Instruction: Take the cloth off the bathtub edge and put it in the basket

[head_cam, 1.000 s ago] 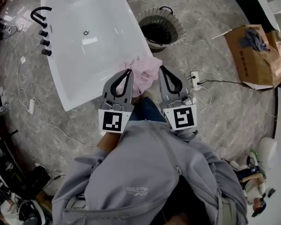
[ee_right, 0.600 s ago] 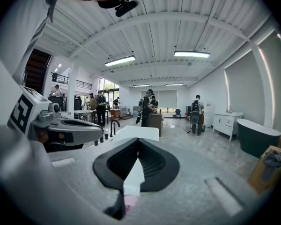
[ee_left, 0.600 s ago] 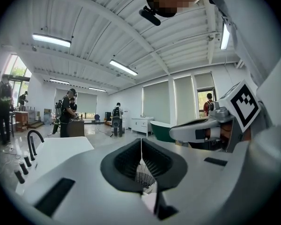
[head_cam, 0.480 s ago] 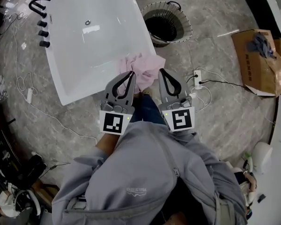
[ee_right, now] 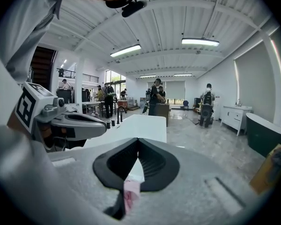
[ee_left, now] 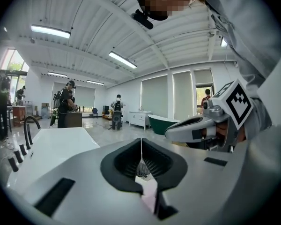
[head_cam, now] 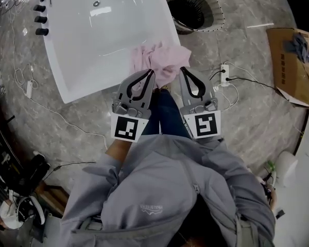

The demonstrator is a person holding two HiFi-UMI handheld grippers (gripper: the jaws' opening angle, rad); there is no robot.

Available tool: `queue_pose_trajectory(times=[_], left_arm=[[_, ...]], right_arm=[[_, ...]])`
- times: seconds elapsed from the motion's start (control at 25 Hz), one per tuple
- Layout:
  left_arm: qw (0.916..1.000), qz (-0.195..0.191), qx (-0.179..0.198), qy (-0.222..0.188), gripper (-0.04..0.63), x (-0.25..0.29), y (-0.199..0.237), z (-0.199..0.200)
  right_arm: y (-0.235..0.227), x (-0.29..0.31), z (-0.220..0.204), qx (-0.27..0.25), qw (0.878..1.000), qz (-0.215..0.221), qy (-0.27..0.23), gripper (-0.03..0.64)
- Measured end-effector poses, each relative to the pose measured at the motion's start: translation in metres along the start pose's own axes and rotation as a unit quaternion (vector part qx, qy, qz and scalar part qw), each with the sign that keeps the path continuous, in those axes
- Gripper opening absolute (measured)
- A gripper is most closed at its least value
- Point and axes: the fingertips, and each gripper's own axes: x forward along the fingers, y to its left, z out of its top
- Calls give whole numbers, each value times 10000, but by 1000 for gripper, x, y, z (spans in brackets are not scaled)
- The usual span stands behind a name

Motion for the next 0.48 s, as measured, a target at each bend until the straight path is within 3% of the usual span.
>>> queue_pose_trajectory(times=[0.48], left_arm=[[9992,-53,-123,370,9,11,5,-74]], right_arm=[[-2,18,-77,29,9991,100,404,5]])
